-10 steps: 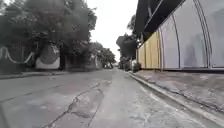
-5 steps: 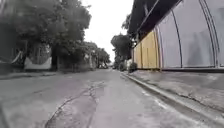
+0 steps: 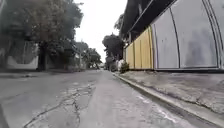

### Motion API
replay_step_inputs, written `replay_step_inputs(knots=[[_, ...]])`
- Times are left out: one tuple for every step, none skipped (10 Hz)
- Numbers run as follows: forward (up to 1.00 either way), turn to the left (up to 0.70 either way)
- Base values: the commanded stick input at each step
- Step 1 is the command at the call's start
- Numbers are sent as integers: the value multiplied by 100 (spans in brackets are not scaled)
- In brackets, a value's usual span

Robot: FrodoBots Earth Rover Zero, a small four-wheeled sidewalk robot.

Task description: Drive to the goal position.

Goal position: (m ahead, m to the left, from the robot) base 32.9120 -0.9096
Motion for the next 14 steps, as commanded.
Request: replay_step_inputs(knots=[[99,0],[99,0],[100,0],[99,0],[99,0],[99,0],[99,0],[100,0],[100,0],[100,0],[99,0],[99,0],[100,0],[100,0]])
